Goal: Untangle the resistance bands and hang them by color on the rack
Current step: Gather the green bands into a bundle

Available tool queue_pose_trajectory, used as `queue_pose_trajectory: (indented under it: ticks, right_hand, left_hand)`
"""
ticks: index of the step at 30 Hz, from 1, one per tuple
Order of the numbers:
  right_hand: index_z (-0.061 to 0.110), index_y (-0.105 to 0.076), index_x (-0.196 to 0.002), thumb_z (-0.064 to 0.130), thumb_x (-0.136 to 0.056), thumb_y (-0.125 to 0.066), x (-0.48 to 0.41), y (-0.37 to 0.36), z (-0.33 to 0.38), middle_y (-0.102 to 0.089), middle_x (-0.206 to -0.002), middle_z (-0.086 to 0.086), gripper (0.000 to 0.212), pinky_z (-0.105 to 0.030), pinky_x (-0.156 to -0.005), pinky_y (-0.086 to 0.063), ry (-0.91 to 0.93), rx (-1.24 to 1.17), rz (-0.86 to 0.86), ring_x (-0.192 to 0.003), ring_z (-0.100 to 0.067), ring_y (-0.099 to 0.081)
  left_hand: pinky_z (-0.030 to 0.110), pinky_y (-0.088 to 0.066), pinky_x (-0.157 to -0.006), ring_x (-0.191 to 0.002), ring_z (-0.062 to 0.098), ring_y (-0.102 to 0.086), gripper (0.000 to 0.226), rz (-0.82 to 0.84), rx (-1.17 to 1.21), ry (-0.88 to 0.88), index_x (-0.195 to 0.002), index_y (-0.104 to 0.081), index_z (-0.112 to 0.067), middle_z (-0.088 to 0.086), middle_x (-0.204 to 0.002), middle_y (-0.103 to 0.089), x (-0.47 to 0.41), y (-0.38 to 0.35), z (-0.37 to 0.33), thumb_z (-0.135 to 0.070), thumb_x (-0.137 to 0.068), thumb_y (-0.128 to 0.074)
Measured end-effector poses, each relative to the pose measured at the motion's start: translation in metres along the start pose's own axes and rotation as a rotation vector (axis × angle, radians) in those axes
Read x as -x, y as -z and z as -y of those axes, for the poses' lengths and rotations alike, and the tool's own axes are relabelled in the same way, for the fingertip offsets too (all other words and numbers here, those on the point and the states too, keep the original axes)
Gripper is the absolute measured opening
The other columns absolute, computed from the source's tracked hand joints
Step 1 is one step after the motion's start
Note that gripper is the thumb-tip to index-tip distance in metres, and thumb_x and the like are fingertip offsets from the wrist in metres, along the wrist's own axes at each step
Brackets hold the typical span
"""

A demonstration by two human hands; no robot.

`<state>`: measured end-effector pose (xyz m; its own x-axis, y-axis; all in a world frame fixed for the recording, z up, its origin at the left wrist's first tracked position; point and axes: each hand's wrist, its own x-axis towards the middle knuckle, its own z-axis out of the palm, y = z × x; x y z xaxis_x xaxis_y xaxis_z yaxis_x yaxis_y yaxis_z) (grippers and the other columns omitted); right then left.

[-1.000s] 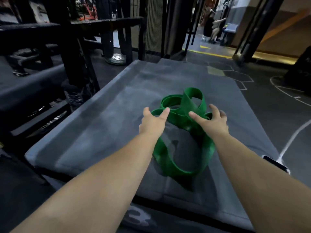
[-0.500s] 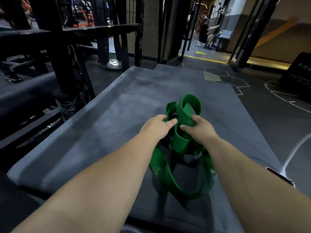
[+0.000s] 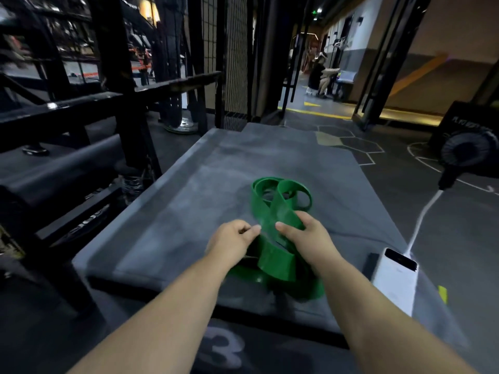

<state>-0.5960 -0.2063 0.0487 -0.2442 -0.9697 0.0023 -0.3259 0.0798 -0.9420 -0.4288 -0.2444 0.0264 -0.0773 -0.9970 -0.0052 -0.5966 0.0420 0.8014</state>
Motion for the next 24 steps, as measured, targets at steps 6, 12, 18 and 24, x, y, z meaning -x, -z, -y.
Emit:
queue_pose_trajectory:
  ticks: [6, 12, 18, 24]
  right_hand:
    - [0.018, -0.07, -0.102, 0.021, -0.084, -0.074, 0.078, 0.004, 0.019, -0.075, -0.098, -0.008, 0.019, -0.05, -0.088, -0.056, -0.012, -0.279, 0.066, -0.093, -0.031, -0.071]
    - [0.015, -0.072, -0.091, 0.015, -0.089, -0.066, 0.144, 0.005, 0.03, -0.073, -0.092, -0.014, 0.006, -0.044, -0.081, -0.054, 0.006, -0.395, 0.165, -0.083, -0.031, -0.069]
    - [0.021, -0.073, -0.078, 0.013, -0.09, -0.065, 0.16, 0.003, 0.023, -0.071, -0.088, -0.005, 0.016, -0.033, -0.078, -0.051, 0.076, -0.306, 0.168, -0.081, -0.015, -0.067]
    - [0.012, -0.065, -0.087, 0.015, -0.09, -0.064, 0.154, 0.004, 0.022, -0.066, -0.069, -0.001, 0.004, -0.029, -0.062, -0.052, 0.113, -0.452, 0.246, -0.063, -0.015, -0.062]
  left_hand:
    - [0.024, -0.036, -0.058, -0.073, 0.009, -0.056, 0.031, 0.164, 0.101, -0.003, -0.079, -0.062, -0.023, -0.007, -0.076, -0.062, 0.065, 0.046, -0.006, -0.051, -0.09, -0.057]
    - [0.024, -0.04, -0.064, -0.072, 0.007, -0.056, 0.021, 0.242, 0.092, -0.135, -0.083, -0.063, -0.022, -0.009, -0.074, -0.063, 0.112, 0.058, -0.009, -0.042, -0.091, -0.06]
    - [0.032, -0.046, -0.081, -0.076, 0.009, -0.06, 0.008, 0.21, 0.379, -0.18, -0.089, -0.059, -0.024, -0.007, -0.078, -0.065, 0.126, 0.046, -0.004, -0.019, -0.095, -0.058]
    - [0.033, -0.046, -0.093, -0.1, 0.017, -0.059, 0.016, 0.077, 0.283, -0.301, -0.092, -0.05, -0.032, -0.006, -0.099, -0.061, 0.116, 0.025, -0.005, -0.027, -0.09, -0.065]
